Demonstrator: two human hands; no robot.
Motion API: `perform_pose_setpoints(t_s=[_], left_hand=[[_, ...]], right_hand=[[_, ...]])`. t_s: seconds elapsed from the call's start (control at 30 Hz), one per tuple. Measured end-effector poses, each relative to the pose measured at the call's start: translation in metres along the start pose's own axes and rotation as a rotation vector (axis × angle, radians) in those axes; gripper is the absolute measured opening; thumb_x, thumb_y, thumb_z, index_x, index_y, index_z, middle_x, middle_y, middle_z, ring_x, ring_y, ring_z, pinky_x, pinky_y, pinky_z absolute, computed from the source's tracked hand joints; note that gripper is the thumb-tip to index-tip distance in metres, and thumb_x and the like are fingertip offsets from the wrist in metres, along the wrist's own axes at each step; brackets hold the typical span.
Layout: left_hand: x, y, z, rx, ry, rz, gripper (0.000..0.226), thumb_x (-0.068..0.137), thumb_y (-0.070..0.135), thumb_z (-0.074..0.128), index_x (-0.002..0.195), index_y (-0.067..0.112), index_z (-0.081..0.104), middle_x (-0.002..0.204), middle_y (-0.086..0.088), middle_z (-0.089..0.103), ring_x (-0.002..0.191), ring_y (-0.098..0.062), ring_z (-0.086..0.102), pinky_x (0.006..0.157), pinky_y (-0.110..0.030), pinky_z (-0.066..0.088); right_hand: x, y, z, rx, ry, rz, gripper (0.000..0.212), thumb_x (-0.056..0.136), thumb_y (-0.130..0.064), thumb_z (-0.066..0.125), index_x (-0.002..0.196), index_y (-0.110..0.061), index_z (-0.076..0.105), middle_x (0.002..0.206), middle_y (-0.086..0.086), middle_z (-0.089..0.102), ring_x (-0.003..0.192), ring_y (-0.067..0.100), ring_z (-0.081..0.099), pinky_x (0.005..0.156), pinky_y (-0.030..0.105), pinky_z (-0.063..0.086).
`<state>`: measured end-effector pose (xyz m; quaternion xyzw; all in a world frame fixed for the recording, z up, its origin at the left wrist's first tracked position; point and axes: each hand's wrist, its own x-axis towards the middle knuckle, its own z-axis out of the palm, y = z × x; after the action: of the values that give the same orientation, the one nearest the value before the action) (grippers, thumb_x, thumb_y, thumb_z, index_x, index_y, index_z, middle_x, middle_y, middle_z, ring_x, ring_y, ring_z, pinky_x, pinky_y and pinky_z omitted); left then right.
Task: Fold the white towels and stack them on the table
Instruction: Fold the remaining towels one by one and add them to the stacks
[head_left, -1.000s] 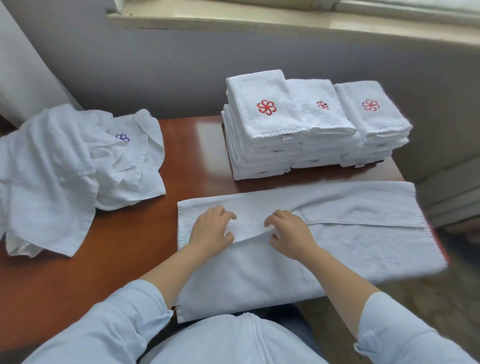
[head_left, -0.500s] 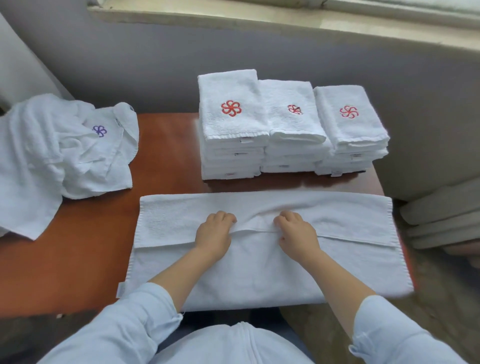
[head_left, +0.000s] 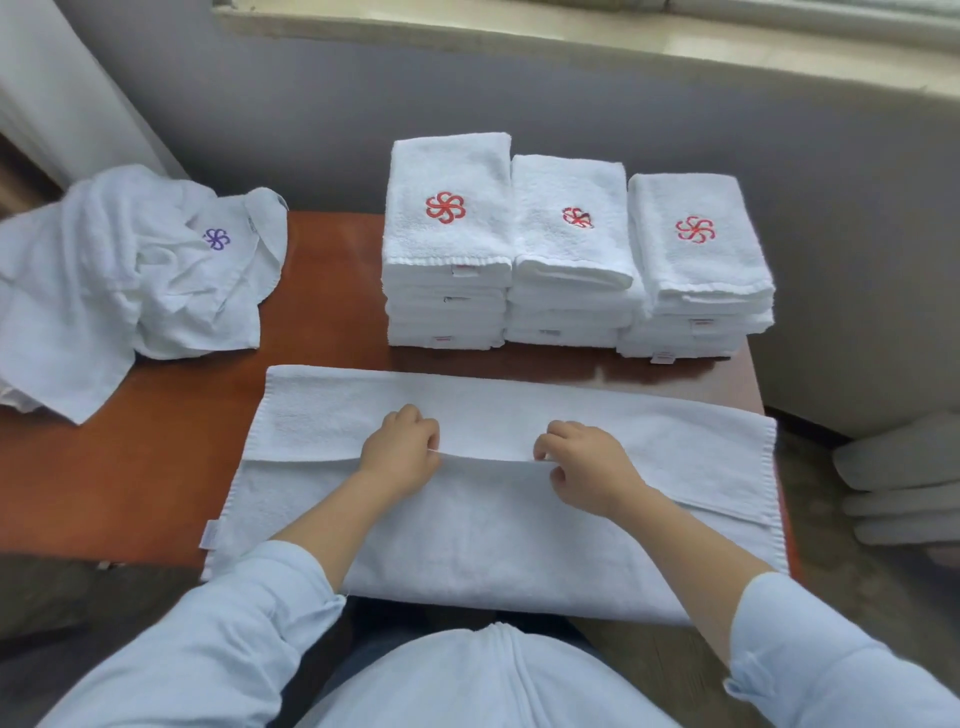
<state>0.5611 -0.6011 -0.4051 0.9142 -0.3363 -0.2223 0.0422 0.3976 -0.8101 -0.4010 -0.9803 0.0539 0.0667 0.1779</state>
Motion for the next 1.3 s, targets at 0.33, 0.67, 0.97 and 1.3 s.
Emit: perform_pose_setpoints(t_s=[0.33, 0.67, 0.97, 1.3], left_hand=[[-0.008, 0.045, 0.01, 0.077, -0.058, 0.093, 0.028, 0.086, 0.022, 0.057, 0.114, 0.023, 0.057, 0.121, 0.001, 0.044, 0.115, -0.019, 0.042, 0.082, -0.027, 0.041], [-0.003, 0.154, 0.037, 0.014, -0.109, 0.444, 0.047, 0.088, 0.024, 0.059, 0.134, 0.028, 0.048, 0.13, 0.005, 0.046, 0.12, -0.016, 0.043, 0.085, -0.028, 0.04], [0.009, 0.209, 0.06, 0.104, -0.087, 0.411, 0.057, 0.085, 0.008, 0.05, 0.138, 0.026, 0.039, 0.129, 0.002, 0.045, 0.117, -0.022, 0.044, 0.077, -0.03, 0.038], [0.015, 0.217, 0.061, 0.122, -0.122, 0.446, 0.041, 0.083, 0.045, 0.057, 0.12, 0.028, 0.052, 0.114, 0.005, 0.051, 0.107, -0.019, 0.048, 0.08, -0.032, 0.043]], right_hand=[[-0.035, 0.023, 0.004, 0.076, 0.005, 0.072, 0.042, 0.079, -0.011, 0.056, 0.119, -0.022, 0.064, 0.111, -0.005, 0.06, 0.103, 0.019, 0.054, 0.072, 0.028, 0.039], [-0.111, 0.072, -0.003, -0.008, 0.107, 0.459, 0.03, 0.079, -0.013, 0.062, 0.107, -0.022, 0.056, 0.108, -0.007, 0.054, 0.092, 0.016, 0.047, 0.071, 0.028, 0.044], [-0.133, 0.098, -0.006, -0.254, 0.016, 0.36, 0.043, 0.053, 0.008, 0.076, 0.09, -0.009, 0.062, 0.09, 0.007, 0.056, 0.077, 0.025, 0.054, 0.048, 0.033, 0.035], [-0.142, 0.13, -0.026, -0.381, -0.066, 0.23, 0.026, 0.062, 0.006, 0.054, 0.076, -0.013, 0.064, 0.076, 0.004, 0.057, 0.075, 0.027, 0.054, 0.066, 0.032, 0.032]])
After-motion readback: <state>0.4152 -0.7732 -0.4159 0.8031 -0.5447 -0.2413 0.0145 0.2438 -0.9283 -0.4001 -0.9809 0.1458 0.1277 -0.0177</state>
